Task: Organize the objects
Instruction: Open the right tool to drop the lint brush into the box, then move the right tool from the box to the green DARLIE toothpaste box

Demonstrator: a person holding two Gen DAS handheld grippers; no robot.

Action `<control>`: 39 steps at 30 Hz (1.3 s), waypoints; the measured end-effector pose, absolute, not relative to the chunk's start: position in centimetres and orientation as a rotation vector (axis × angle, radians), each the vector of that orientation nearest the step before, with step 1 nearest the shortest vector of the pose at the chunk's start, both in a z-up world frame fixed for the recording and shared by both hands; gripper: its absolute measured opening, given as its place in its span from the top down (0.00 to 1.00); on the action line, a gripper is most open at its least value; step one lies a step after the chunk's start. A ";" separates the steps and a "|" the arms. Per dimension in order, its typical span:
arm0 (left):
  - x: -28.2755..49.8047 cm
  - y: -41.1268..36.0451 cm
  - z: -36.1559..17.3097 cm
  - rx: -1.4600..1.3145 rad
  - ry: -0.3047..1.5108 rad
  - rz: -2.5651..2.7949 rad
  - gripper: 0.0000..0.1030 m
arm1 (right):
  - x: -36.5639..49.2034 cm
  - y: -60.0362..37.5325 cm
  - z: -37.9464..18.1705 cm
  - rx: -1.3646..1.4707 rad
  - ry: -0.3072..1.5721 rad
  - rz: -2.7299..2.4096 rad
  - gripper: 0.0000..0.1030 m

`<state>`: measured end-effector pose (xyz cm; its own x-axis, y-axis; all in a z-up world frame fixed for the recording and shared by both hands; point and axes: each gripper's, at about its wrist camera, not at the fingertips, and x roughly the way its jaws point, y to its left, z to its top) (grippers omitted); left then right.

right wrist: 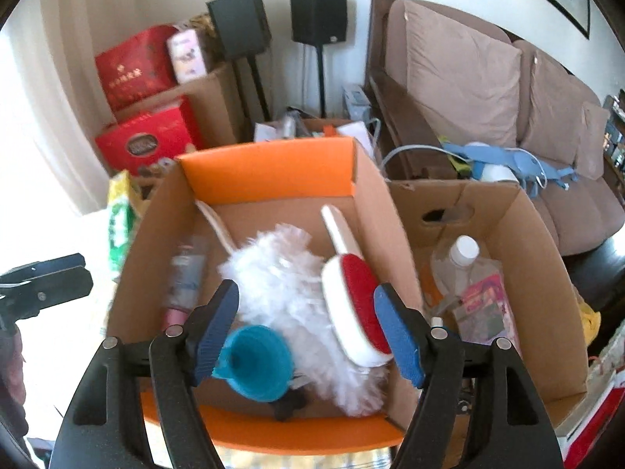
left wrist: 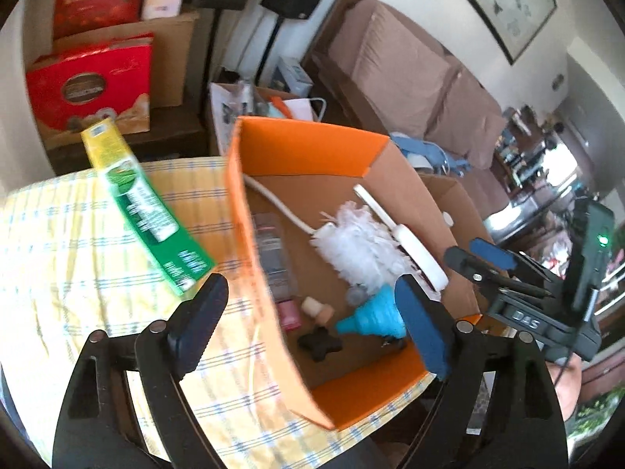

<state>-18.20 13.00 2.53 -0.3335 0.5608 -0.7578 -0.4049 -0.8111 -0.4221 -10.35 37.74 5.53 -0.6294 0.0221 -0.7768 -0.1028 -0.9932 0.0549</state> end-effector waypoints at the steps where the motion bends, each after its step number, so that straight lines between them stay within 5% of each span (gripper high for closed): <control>1: -18.2 12.2 2.5 -1.321 -0.214 2.172 0.17 | -10.3 37.2 5.8 -1.317 0.144 2.787 0.28; 39: -16.8 0.1 2.3 -1.343 -0.078 2.510 0.00 | -13.7 19.5 5.1 -1.463 0.039 3.005 0.16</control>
<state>-16.77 0.08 2.33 -0.5218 0.2803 -0.8057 -0.2299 -0.9557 -0.1836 -13.66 19.54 5.11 -0.6004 -0.1894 -0.7769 0.1691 -0.9796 0.1081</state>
